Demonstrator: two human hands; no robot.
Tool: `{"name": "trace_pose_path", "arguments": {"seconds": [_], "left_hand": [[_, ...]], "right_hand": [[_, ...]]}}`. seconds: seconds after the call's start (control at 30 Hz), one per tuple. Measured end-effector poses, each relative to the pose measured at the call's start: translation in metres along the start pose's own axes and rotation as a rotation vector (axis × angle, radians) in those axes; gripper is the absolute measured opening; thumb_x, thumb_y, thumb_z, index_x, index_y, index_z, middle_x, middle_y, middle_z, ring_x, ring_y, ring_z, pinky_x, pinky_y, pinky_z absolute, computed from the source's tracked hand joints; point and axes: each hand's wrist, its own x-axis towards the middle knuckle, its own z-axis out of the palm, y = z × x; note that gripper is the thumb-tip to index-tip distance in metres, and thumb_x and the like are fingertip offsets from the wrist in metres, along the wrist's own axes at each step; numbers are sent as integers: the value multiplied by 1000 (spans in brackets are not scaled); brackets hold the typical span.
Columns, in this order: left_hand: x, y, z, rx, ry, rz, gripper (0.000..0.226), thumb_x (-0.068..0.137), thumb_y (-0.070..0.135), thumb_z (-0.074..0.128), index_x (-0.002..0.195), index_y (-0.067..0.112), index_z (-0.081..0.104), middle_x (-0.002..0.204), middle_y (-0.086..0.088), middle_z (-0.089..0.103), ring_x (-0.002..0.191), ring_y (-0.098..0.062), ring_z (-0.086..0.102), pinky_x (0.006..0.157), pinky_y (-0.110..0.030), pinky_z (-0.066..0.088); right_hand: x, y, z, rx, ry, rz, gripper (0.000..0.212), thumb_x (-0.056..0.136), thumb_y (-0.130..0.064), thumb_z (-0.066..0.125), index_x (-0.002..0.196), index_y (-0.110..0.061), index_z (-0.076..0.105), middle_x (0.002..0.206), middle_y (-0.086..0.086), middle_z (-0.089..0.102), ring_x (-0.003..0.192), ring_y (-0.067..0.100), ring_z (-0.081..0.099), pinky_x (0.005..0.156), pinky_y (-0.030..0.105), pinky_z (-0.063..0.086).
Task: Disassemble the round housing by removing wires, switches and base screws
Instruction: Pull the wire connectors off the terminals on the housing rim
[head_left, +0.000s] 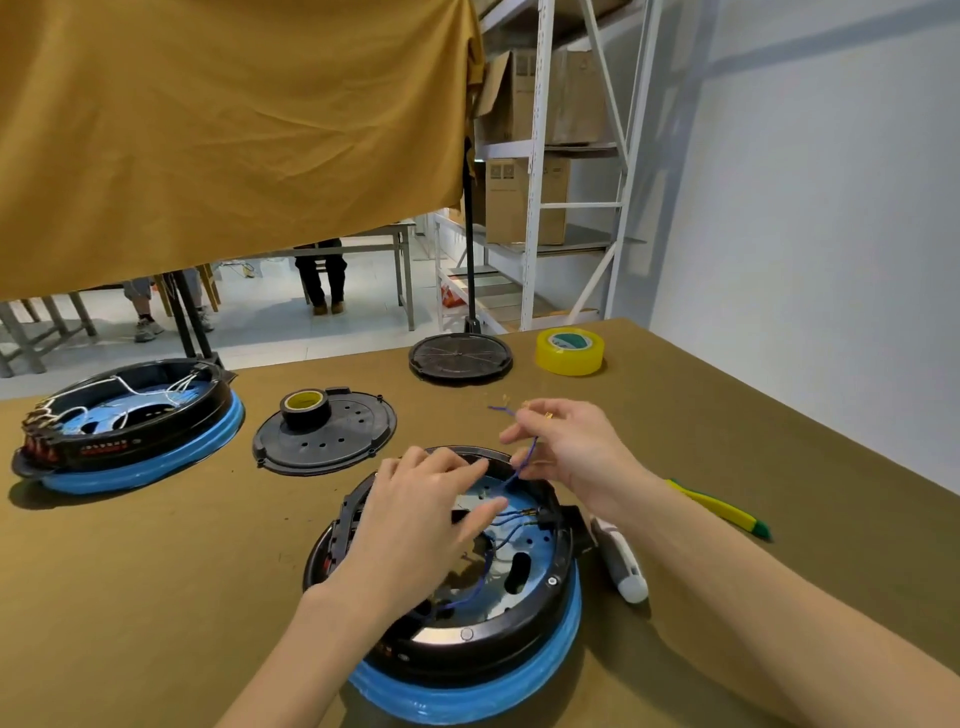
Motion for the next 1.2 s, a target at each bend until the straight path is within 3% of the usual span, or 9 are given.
{"name": "trace_pose_path", "arguments": {"seconds": [0.1,0.23,0.43,0.5,0.57,0.67,0.8,0.97,1.2], "left_hand": [[-1,-15,0,-104,14,-103,61,95,65,32,145,36,51,132,17,54,123,-5,41,104,-27,30],[-3,-32,-5,-155,48,-211,50,101,46,49,149,31,48,145,11,50,136,-11,36,113,-35,31],[-14,-51,-5,-411,-34,-315,49,101,33,57,149,28,48,144,11,52,124,-8,51,104,-31,44],[-16,-52,-4,-521,21,-377,48,101,28,57,148,29,50,133,8,62,112,-11,62,95,-35,52],[-17,-55,0,-596,77,-461,45,101,21,58,145,28,55,114,16,67,90,6,65,78,-20,54],[-17,-57,4,-670,110,-561,41,100,14,57,139,28,61,86,24,63,64,20,56,56,-6,46],[-16,-57,6,-683,120,-567,41,100,12,56,139,25,61,90,25,62,67,26,54,56,0,44],[-16,-55,5,-692,126,-583,41,100,12,56,138,26,62,87,25,62,64,16,57,58,-7,42],[-16,-54,4,-705,137,-575,40,100,10,55,138,22,63,103,14,66,76,5,54,66,-15,42]], "right_hand": [[30,-7,-32,-37,162,8,18,103,-14,59,117,-3,62,92,11,79,62,14,71,53,24,56],[74,-6,-77,-25,296,175,16,98,-11,66,96,4,71,89,13,74,66,13,65,51,21,57],[119,17,-105,-313,399,265,20,90,-16,78,96,0,68,69,10,60,55,16,55,42,23,48],[128,26,-107,-547,404,219,26,91,-25,76,93,-1,68,68,9,59,58,19,53,48,27,43],[130,32,-106,-847,373,133,34,95,-36,69,94,-2,68,77,8,65,74,25,64,60,30,48],[117,37,-102,-1242,392,-16,41,99,-43,57,120,-9,66,119,12,66,112,34,61,93,45,54],[74,37,-100,-1385,344,-58,42,99,-52,51,113,-15,66,120,12,61,106,30,59,93,46,54],[15,39,-109,-1671,180,260,75,87,-76,51,131,-16,53,136,13,53,125,32,53,98,45,47],[-12,50,-99,-1763,248,116,53,104,-55,38,130,-10,52,132,17,53,121,35,53,100,45,43]]}}
